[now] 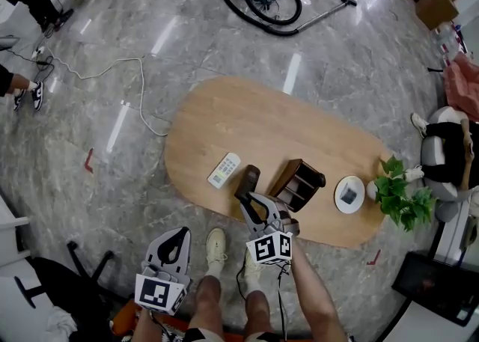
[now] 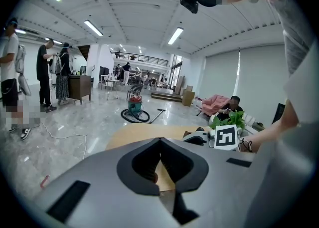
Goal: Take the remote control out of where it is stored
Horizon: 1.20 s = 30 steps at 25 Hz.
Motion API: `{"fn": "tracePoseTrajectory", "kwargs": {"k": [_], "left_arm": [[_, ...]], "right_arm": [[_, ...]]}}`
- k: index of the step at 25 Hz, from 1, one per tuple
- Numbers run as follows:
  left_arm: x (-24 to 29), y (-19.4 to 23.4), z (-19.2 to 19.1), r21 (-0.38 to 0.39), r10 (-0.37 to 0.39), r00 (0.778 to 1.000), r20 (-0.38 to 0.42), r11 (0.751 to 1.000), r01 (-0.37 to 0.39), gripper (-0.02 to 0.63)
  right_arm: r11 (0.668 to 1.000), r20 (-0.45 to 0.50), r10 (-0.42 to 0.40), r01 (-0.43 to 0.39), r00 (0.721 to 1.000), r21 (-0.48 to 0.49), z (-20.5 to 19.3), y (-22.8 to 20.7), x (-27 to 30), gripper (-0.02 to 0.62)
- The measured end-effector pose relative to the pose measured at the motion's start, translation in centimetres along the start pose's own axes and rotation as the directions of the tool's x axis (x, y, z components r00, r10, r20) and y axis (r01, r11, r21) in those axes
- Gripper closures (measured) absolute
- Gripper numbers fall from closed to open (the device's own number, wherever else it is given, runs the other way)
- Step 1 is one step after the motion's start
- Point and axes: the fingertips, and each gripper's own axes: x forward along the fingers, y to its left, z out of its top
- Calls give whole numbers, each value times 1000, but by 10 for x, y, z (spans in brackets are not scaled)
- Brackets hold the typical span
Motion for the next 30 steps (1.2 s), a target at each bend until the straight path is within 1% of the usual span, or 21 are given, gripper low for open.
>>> {"fn": "tracePoseTrajectory", "kwargs": {"k": [6, 15, 22, 25, 30], "left_arm": [[3, -2, -6, -2, -3, 1000, -12, 1000, 3, 600], [4, 7, -14, -1, -6, 1000, -30, 1000, 6, 600], [2, 10, -28, -16, -6, 999, -50, 1000, 5, 600], [1, 15, -34, -30, -1, 998, -61, 1000, -1, 601], [0, 21, -37, -48, 1, 998, -58, 999, -4, 600]], "right_arm": [[1000, -3, 17, -17, 1000, -14, -7, 15, 3, 483], [996, -39, 6, -10, 999, -94, -22, 37, 18, 474], [992, -56, 20, -26, 998, -120, -35, 56, 26, 468], [992, -68, 24, -32, 997, -122, -39, 59, 28, 468], [990, -81, 16, -27, 997, -136, -42, 62, 31, 468]]}}
